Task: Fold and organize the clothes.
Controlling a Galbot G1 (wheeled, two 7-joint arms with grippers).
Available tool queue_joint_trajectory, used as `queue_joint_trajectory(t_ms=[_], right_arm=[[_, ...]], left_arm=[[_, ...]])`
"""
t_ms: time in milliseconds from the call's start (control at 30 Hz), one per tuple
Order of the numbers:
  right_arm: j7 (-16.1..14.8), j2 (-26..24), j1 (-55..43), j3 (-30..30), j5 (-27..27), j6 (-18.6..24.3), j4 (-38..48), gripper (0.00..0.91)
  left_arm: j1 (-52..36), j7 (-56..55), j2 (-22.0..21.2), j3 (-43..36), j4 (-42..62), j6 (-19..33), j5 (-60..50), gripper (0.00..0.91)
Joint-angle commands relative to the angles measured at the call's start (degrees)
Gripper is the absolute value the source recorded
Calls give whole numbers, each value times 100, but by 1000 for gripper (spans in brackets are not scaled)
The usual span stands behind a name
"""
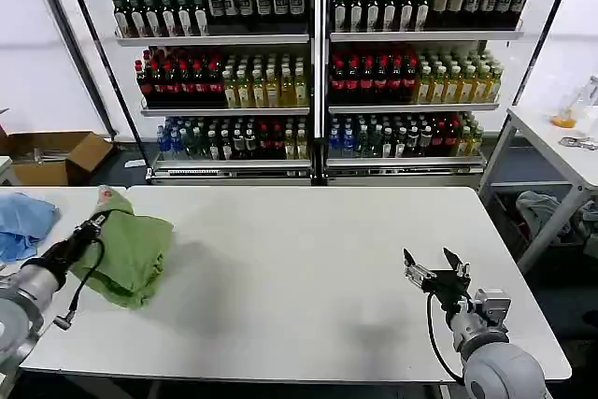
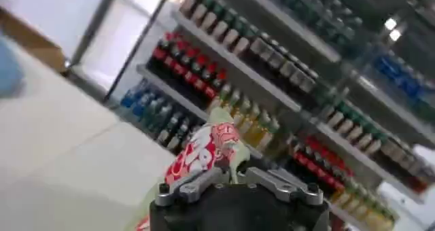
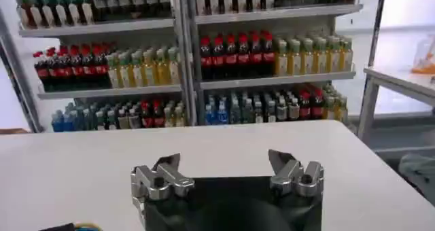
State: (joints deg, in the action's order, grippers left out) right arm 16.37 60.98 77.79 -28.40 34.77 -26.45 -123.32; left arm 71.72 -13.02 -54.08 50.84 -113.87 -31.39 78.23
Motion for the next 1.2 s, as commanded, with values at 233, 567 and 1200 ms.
queue_joint_trajectory(t_ms=[233,567,1200], right_arm=[[-7,61,79,-104,-102,-5,-21,907],[-18,124,134,-149,-159,1,-26,907],[-112,164,-235,131,-233,64,243,907]], left_arm=[[-1271,-718,-1720,-4973,19,-135,-3820,30],[-2216,-1042,-2843,-5650,1635,102,-3738,30],[-2321,-260,-3209,-6141,1869,1299,-4534,907]])
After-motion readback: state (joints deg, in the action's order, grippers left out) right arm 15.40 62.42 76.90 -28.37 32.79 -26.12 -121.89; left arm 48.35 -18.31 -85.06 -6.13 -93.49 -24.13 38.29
